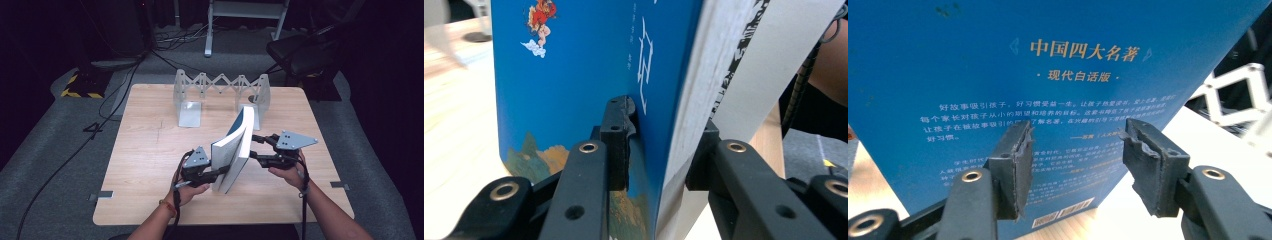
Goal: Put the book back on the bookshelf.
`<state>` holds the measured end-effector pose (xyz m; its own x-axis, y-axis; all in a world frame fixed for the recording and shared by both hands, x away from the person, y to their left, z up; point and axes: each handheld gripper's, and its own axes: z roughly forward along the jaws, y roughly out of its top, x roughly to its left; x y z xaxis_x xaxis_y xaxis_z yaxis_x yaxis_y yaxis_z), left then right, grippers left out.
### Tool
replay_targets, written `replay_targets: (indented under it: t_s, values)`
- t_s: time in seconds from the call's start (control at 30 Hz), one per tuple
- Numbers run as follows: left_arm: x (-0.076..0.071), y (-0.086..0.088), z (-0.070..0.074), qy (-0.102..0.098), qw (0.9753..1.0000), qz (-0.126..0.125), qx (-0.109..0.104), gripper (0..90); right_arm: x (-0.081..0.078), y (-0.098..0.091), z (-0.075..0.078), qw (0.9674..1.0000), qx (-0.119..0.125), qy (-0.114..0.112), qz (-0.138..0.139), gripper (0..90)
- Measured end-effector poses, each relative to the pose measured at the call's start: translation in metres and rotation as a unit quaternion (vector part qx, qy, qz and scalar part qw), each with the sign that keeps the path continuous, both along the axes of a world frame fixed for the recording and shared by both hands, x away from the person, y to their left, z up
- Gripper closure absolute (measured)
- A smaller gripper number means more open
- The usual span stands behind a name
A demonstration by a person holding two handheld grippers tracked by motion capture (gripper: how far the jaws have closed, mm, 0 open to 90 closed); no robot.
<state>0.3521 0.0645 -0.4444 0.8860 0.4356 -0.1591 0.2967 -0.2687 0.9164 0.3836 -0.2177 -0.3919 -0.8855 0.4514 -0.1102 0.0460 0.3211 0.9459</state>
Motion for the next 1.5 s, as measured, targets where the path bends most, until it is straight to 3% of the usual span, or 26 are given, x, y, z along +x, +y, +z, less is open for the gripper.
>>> replay_targets:
  t_s: [0.1,0.3,0.57,0.8,1.0,1.13,1.23,1.4,1.5]
  values:
    - [0.005,-0.015,-0.001,0.000,1.0000,-0.008,-0.004,69.9,-0.003,-0.017,0.000,0.9998,0.002,-0.001,-0.019,45.8]
    - [0.005,-0.025,0.004,-0.017,0.9996,-0.015,0.017,68.8,-0.011,-0.035,-0.002,0.9995,0.012,-0.001,-0.028,45.7]
    - [-0.003,-0.023,0.005,-0.034,0.9988,0.005,0.034,65.5,-0.019,-0.030,-0.001,0.9996,0.014,-0.008,-0.024,46.5]
    - [-0.007,-0.021,0.011,-0.049,0.9967,0.001,0.064,61.0,-0.022,-0.025,-0.006,0.9998,0.000,-0.008,-0.017,46.2]
    - [-0.017,-0.018,0.014,-0.049,0.9944,-0.014,0.092,56.3,-0.024,-0.021,-0.009,0.9999,-0.011,-0.011,-0.007,46.1]
    - [-0.026,-0.012,0.014,-0.051,0.9933,-0.017,0.102,48.8,-0.027,-0.016,-0.010,0.9997,-0.018,-0.016,-0.002,46.2]
    - [-0.030,-0.012,0.013,-0.052,0.9931,-0.012,0.105,36.4,-0.027,-0.014,-0.011,0.9998,-0.018,-0.013,0.001,45.9]
    - [-0.038,-0.023,0.011,-0.047,0.9930,-0.012,0.108,26.0,-0.029,-0.008,-0.012,0.9996,-0.024,-0.014,0.007,45.4]
    - [-0.043,-0.034,0.008,-0.056,0.9912,0.018,0.118,20.2,-0.029,-0.002,-0.013,0.9995,-0.027,-0.014,0.008,45.0]
